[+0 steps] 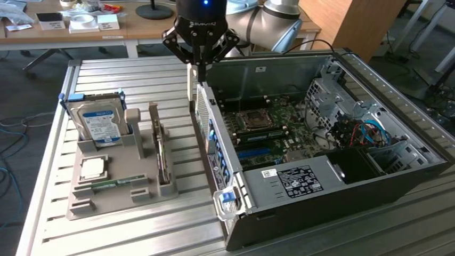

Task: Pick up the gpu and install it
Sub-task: 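Reach for the gpu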

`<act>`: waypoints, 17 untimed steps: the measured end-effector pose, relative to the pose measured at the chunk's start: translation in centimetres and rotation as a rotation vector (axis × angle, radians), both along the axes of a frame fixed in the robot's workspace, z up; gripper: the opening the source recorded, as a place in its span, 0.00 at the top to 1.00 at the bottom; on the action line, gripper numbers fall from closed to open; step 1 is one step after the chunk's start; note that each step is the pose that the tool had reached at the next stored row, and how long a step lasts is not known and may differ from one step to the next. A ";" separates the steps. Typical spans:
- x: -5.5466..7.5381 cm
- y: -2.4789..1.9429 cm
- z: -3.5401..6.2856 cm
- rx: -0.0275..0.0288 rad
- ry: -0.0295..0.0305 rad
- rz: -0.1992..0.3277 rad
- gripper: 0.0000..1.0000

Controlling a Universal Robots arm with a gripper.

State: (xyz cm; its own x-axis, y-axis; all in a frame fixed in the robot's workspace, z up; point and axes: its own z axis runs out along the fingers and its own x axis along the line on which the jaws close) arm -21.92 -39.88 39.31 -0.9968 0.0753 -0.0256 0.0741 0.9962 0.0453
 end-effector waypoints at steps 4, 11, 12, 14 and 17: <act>0.0 0.00 0.00 0.0000 0.0000 0.000 0.89; -0.1 0.00 0.01 -0.0001 0.0001 0.000 0.89; -0.1 0.00 0.00 -0.0001 0.0001 0.000 0.89; -0.2 0.00 0.00 0.0000 0.0000 0.000 0.89; -0.6 0.00 0.00 0.0000 0.0001 0.000 0.89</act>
